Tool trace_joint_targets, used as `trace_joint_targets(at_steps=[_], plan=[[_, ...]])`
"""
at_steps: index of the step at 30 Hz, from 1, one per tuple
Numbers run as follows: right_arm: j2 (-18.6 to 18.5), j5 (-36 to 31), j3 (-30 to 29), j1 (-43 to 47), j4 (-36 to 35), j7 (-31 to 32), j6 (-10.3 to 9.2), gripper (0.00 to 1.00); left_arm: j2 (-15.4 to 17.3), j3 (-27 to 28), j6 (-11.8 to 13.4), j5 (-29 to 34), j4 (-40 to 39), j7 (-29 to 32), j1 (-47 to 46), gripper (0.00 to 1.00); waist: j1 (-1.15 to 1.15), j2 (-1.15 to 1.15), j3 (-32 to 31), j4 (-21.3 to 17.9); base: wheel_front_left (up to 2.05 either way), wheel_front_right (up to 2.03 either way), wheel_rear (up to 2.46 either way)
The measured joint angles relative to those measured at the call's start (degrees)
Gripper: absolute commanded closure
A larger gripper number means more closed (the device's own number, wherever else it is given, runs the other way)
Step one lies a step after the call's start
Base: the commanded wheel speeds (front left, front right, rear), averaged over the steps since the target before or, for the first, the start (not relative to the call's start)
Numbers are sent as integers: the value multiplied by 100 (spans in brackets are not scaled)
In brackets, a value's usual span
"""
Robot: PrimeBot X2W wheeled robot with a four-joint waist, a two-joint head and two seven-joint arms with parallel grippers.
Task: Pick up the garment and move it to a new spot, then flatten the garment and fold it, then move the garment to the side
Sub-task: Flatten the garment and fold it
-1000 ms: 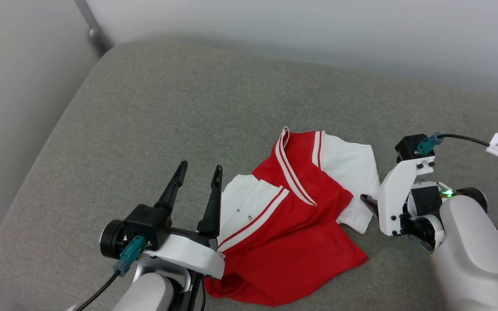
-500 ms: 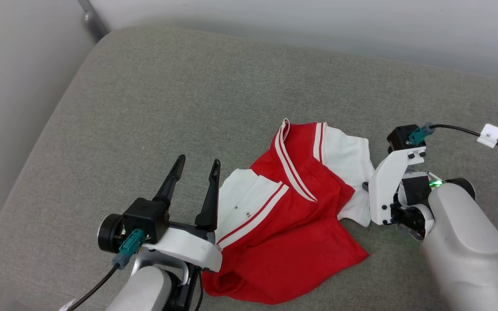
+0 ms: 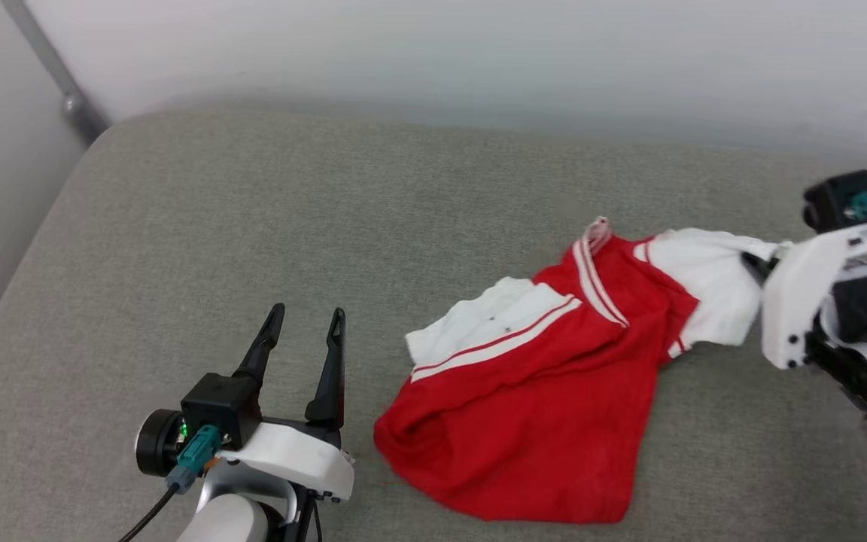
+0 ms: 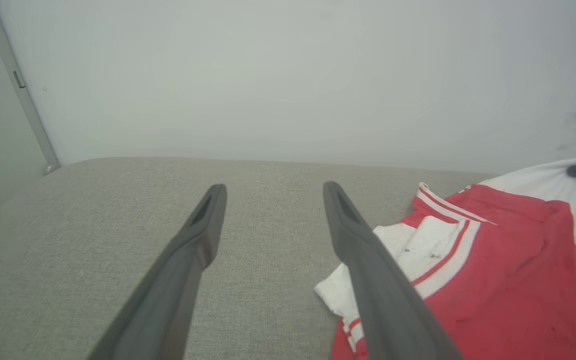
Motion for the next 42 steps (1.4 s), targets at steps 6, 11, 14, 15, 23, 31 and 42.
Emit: trace_joint_targets(at_steps=[6,11,14,15,23,31,42], plan=[[186,-357,-1917,1962,-579,283,0,100,131,26,69,-37,-154,131,116,0,0,0,-29,-415,0,0,0],[910,-662,-2550,2837,-698,-121,0,0,200,77,143,-82,-172,192,257,0,0,0,-69,-561,0,0,0],[1159,-811,-2792,2988,-910,-737,0,0,254,110,176,-129,-175,229,349,0,0,0,-144,-636,0,0,0],[1217,-840,-2856,3013,-1016,-951,0,0,286,114,192,-133,-168,256,390,0,0,0,-178,-661,0,0,0],[1361,-1211,-2849,3161,-2042,-2283,0,0,405,108,193,-201,-165,391,550,0,0,0,-470,-790,0,0,0],[1506,-1374,-2148,3572,-2970,-2654,0,0,447,53,177,-277,-116,564,577,0,-1,0,-711,-915,0,0,0],[1664,-1435,-1386,4083,-3699,-2548,0,0,516,-13,149,-454,-32,903,703,0,-1,0,-909,-1343,0,0,0]])
